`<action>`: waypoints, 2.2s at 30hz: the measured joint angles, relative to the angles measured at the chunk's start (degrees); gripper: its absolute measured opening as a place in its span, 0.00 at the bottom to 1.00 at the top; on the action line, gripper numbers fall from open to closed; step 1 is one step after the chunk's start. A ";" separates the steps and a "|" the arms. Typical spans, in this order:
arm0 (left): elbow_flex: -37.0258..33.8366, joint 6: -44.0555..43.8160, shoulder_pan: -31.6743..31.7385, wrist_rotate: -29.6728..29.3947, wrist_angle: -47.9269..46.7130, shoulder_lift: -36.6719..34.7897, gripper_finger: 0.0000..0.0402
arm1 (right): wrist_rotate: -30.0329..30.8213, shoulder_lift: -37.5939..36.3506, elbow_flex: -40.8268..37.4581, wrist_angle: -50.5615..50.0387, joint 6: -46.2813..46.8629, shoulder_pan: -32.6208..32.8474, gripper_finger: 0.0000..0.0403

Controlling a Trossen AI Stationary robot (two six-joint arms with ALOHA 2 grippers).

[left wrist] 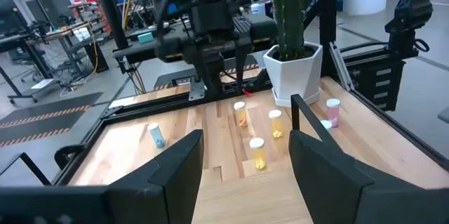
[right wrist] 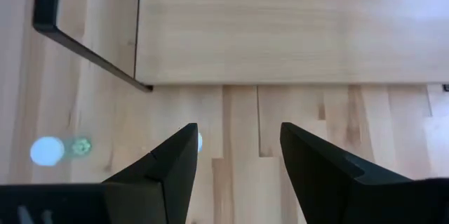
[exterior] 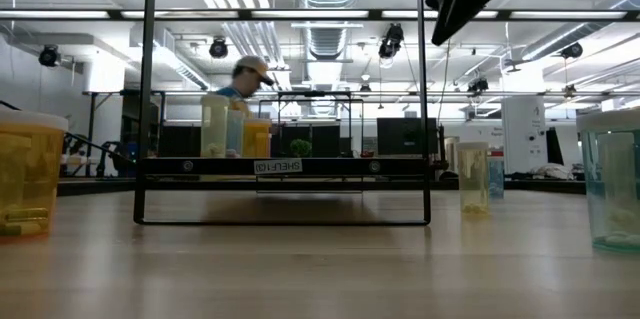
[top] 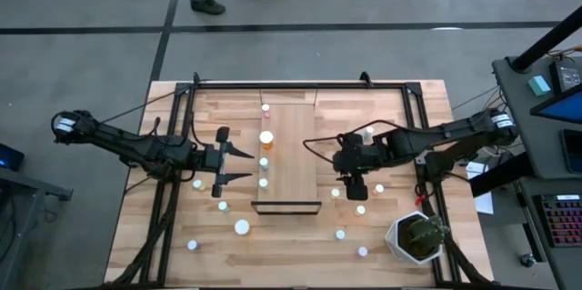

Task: Pick and place medicine bottles onto shelf by color
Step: Put the yellow pill bottle on the shelf

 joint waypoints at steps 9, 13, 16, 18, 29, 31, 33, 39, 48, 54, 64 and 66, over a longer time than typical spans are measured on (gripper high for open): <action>0.00 0.00 0.00 0.00 0.07 0.00 0.48 | 1.79 -0.63 -8.41 9.73 -0.13 4.07 0.48; 0.00 0.00 0.00 0.00 0.11 0.00 0.48 | 3.64 -0.66 -11.08 11.76 4.55 4.08 0.49; 0.00 0.01 0.00 0.00 0.11 0.01 0.48 | 3.85 -0.68 -12.82 11.80 6.51 4.06 0.51; 0.00 0.00 0.00 -0.02 0.11 0.02 0.48 | 3.09 -0.70 -14.35 12.93 7.46 4.37 0.54; -0.02 0.00 0.00 -0.04 0.18 0.02 0.48 | 3.17 -0.24 -23.25 27.40 6.84 6.57 0.60; -0.02 0.00 0.00 -0.03 0.19 0.02 0.48 | 4.35 -0.24 -24.20 27.55 6.83 6.57 0.59; -0.02 0.00 0.00 -0.04 0.19 0.02 0.48 | 4.84 0.17 -24.97 28.33 6.91 6.55 0.57; -0.04 0.02 0.00 -0.04 0.17 0.02 0.48 | 4.40 4.15 -26.28 33.44 5.53 6.70 0.56; -0.04 0.02 0.00 -0.07 0.11 0.02 0.48 | 4.40 6.82 -26.28 35.74 4.44 6.68 0.48; -0.04 0.02 0.00 -0.09 0.13 0.02 0.48 | 4.40 6.78 -26.28 35.65 4.38 6.68 0.33; -0.04 -1.49 -0.02 -0.08 0.83 -0.02 0.48 | 4.45 2.04 -23.24 29.53 3.86 6.23 0.28; -0.04 -1.49 0.00 -0.08 0.83 -0.02 0.48 | 5.42 0.95 -21.57 27.79 3.02 5.77 0.28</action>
